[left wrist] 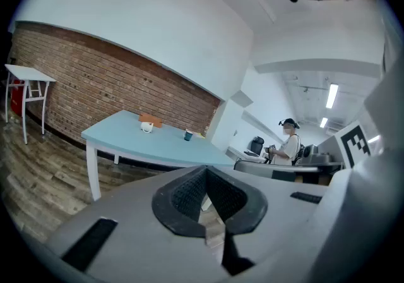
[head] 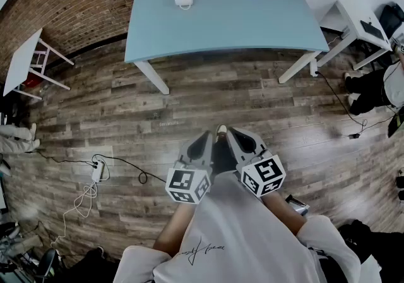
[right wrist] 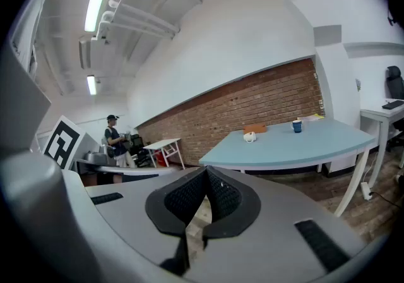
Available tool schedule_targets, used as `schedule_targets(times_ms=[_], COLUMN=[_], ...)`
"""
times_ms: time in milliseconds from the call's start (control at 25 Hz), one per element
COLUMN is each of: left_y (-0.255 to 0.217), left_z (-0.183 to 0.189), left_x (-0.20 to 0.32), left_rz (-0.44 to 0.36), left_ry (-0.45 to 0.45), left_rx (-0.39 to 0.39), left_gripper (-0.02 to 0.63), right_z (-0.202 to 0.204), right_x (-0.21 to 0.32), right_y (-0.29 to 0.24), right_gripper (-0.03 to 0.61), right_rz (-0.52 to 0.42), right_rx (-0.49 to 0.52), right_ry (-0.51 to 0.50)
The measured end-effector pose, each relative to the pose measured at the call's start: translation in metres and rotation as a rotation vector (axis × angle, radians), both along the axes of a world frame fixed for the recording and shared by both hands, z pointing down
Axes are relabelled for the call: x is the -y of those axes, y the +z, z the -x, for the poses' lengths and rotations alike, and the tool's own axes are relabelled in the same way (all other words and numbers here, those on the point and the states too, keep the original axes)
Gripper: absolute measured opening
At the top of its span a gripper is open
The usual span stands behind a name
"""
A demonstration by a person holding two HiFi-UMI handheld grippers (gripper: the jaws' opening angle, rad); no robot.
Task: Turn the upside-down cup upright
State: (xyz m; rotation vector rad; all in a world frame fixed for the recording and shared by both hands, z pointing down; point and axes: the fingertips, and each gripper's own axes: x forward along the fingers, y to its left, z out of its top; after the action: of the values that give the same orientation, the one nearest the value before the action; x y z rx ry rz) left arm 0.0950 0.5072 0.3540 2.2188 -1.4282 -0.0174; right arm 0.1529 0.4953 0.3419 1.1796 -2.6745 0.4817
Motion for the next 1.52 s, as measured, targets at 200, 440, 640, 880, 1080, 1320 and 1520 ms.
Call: schedule_targets(times_ms=[200,440,640,880,1080,1320,1520], left_y=[-0.002,0.002,0.004,0.008,0.012,0.014,0.017], left_z=[0.002,0.002,0.005,0.008,0.004,0.003,-0.001], left_x=[0.018,0.041,0.061,0.089,0.112,0.142,0.169], left_rz=[-0.011,0.001,0.022,0.048,0.066,0.082,0.087], left_ry=[-0.025,-0.037,-0.049,-0.078,-0.081,-0.07,-0.038], left_rx=[0.021,0.022,0.024,0.033,0.047,0.081,0.098], left_gripper=[0.009,0.008,0.009,0.009,0.009,0.009,0.009], right_z=[-0.002,0.004,0.003,-0.002,-0.006,-0.006,-0.007], right_x=[0.016,0.033,0.056,0.086,0.112,0.147,0.178], right_y=[-0.004,-0.003,-0.003,-0.002,0.001,0.006,0.009], right_gripper=[0.02,0.02,0.02,0.021,0.021,0.021,0.021], right_rz=[-0.009,0.005,0.03,0.04,0.046,0.063,0.057], right_rx=[-0.001,0.007,0.044,0.053,0.055,0.075,0.088], right_ry=[-0.006,-0.03,-0.014,-0.007,-0.004,-0.015,-0.007])
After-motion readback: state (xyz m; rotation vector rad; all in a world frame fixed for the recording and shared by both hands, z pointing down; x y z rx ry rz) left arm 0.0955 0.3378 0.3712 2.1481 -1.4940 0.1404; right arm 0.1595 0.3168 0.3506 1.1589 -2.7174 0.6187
